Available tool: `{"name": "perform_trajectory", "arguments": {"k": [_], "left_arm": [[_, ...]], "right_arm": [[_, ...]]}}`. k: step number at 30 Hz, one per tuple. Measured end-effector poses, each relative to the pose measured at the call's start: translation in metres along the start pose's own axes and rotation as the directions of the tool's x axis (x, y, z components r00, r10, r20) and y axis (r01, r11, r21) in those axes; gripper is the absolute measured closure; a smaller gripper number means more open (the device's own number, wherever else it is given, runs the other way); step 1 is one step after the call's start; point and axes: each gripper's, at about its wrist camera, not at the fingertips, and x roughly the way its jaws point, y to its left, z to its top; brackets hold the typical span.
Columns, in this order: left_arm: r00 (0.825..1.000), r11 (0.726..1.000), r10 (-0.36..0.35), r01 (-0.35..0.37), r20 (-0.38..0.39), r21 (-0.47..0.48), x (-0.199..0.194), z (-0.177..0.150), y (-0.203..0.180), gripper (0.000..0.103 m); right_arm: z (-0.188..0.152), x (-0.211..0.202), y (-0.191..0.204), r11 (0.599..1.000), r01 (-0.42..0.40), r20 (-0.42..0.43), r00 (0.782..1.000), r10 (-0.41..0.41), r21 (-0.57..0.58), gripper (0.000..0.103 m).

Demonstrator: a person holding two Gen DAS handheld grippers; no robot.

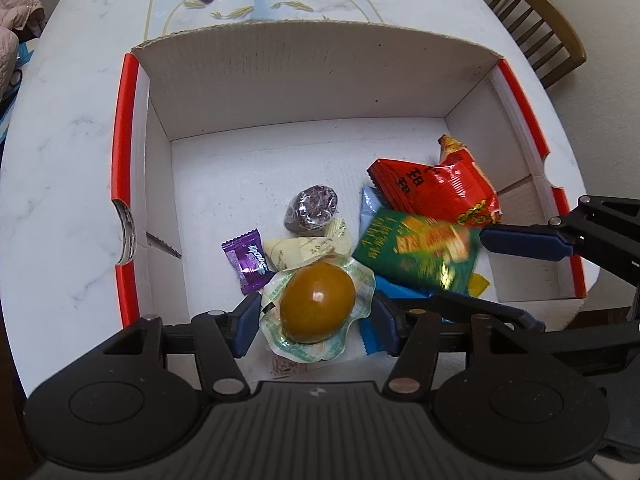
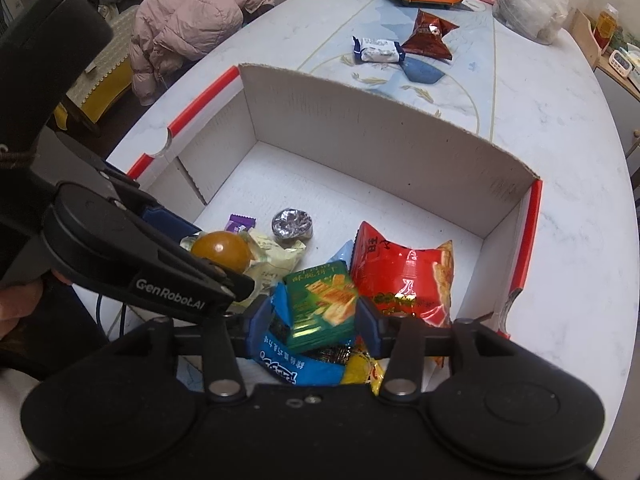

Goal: Organize snacks
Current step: 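Open both tools and lift them out of the box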

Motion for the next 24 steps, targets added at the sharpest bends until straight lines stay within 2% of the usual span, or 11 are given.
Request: {"name": "perform_trajectory", "arguments": {"k": [5, 11, 16, 20, 24], "left_arm": [[1.0, 1.0, -0.011, 0.011, 0.022, 0.015, -0.011, -0.004, 0.001, 0.044], [0.995, 1.0, -0.026, 0.024, 0.093, 0.019, -0.037, -0.007, 0.006, 0.044], [0.986, 0.999, -0.024, 0.019, 0.166, 0.03, -0.063, -0.008, 0.011, 0.043], [0.977, 0.999, -0.026, 0.021, 0.209, 0.028, -0.079, -0.008, 0.014, 0.043], [0.968, 0.999, -0.02, 0.013, 0.252, 0.031, -0.095, -0.008, 0.016, 0.043]], "right_arm": [[-0.001, -0.01, 0.003, 1.0, 0.001, 0.015, 1.0, -0.001, -0.003, 0.052], [0.001, -0.026, 0.005, 1.0, 0.002, 0.053, 0.999, -0.002, 0.009, 0.047], [0.003, -0.042, 0.004, 1.0, -0.002, 0.098, 0.995, 0.0, 0.023, 0.039], [0.006, -0.054, 0.003, 0.999, -0.011, 0.131, 0.991, 0.006, 0.036, 0.037], [0.013, -0.064, 0.002, 0.998, -0.037, 0.168, 0.985, 0.028, 0.049, 0.028]]}}
